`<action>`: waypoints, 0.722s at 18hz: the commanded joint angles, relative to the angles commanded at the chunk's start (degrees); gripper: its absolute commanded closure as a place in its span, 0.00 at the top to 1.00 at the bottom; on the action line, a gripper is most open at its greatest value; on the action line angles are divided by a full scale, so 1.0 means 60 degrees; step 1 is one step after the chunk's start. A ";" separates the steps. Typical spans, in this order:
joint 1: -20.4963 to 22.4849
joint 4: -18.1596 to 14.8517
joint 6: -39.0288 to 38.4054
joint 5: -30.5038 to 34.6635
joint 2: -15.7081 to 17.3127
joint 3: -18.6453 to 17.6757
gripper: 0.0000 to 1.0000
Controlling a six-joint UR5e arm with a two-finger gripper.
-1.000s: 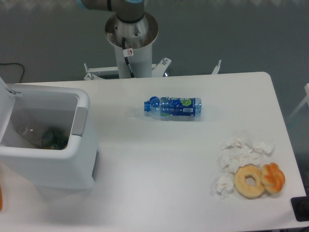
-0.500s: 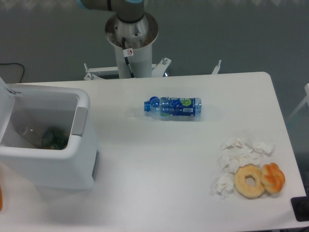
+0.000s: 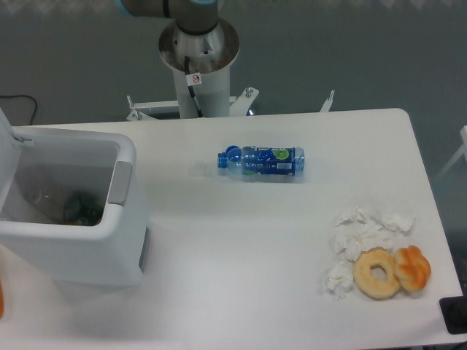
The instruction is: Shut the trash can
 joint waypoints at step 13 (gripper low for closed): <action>0.0791 -0.0029 0.0717 0.1333 0.0381 -0.0718 1.00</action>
